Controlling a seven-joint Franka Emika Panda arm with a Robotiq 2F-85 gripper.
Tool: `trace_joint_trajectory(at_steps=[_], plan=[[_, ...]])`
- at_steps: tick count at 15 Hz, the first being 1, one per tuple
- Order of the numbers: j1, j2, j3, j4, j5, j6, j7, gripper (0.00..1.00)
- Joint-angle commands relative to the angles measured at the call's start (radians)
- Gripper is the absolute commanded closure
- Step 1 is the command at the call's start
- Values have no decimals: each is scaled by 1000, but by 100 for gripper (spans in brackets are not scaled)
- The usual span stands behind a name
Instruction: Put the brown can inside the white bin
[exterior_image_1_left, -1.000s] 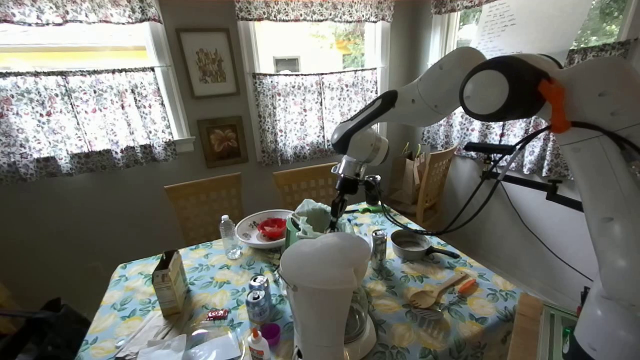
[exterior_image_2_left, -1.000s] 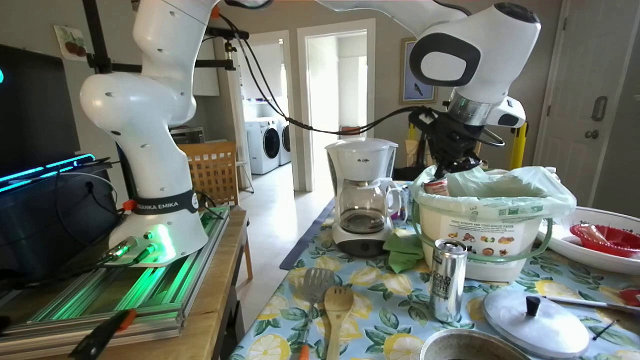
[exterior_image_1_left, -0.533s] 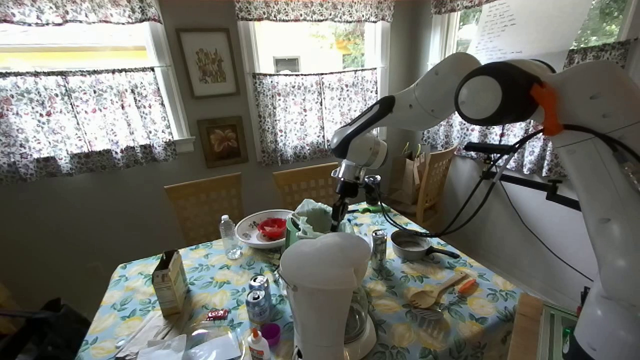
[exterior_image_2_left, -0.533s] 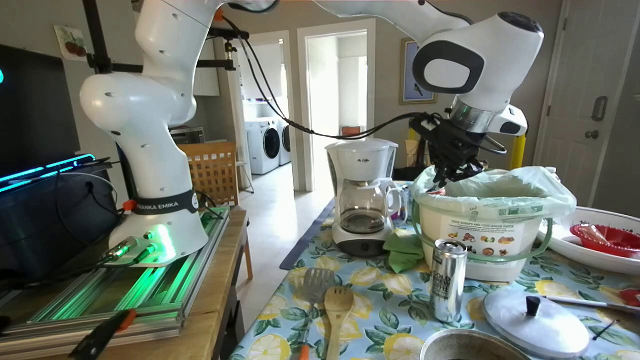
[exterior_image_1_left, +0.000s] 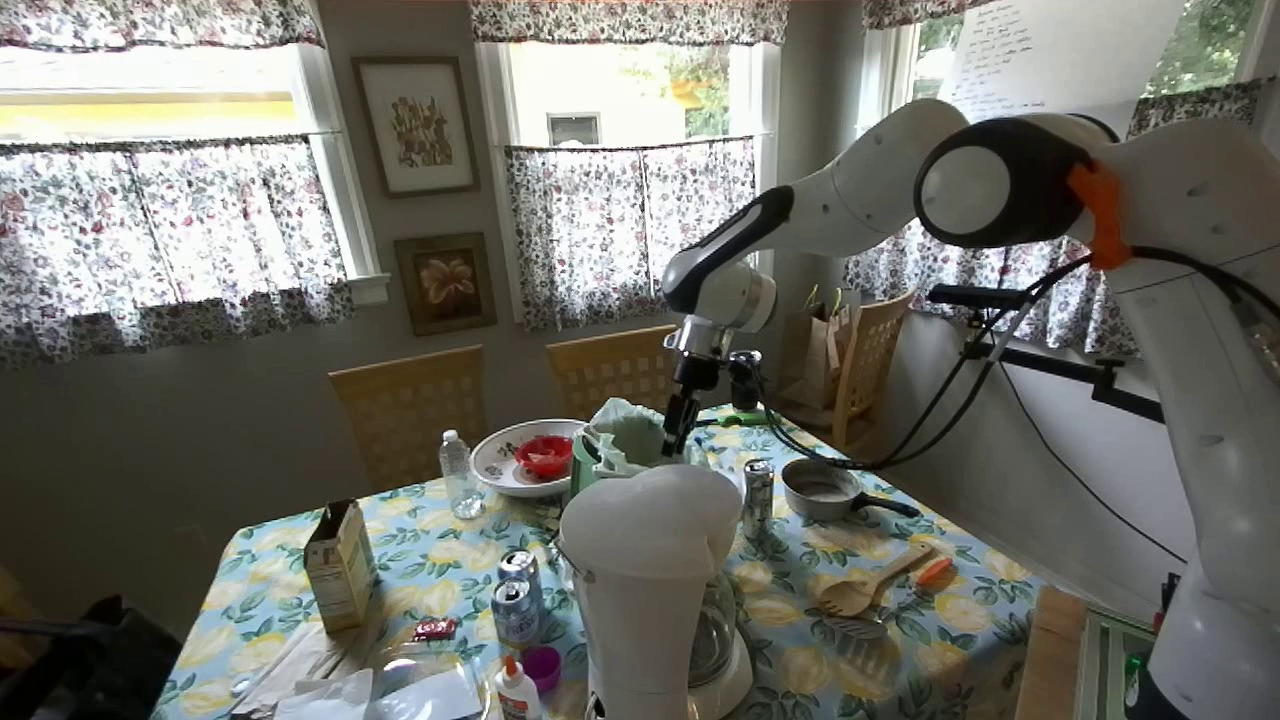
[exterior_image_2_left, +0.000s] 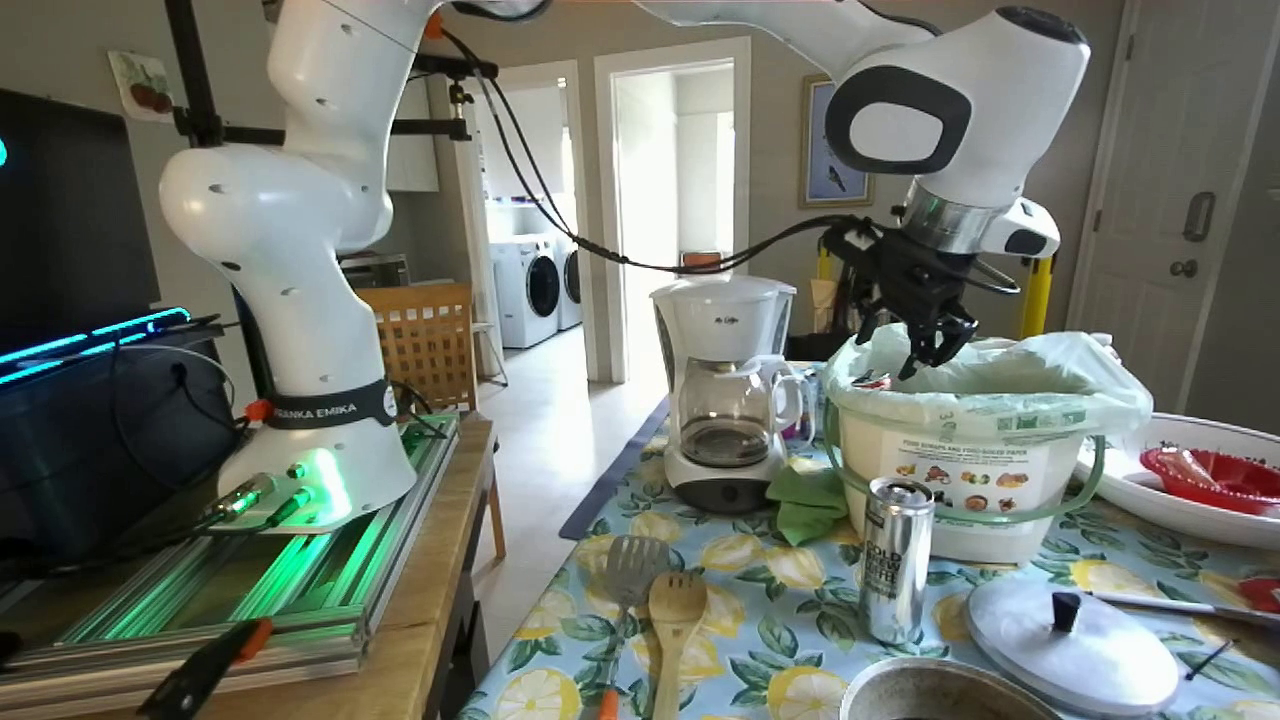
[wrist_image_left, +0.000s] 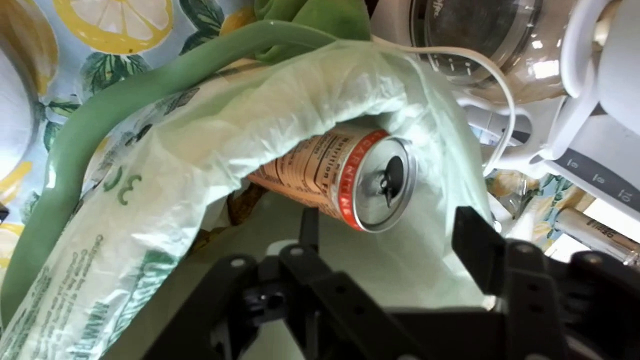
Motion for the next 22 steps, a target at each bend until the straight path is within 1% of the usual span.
trace_joint_trajectory(at_steps=[1,3,6,9,10,16,18,22], plan=[[-18,-86,21,-67,-32,-7,16,1],[-5,-133,10,-109,-55,-3,39,0],[15,-220,-6,-201,-107,39,117,0],[43,-308,-24,-298,-189,79,257,0],[53,-340,-30,-336,-222,113,313,0],[81,-501,-35,-524,-370,228,563,0],[84,-549,-37,-578,-401,267,613,0],[85,-637,-39,-682,-444,360,659,0]])
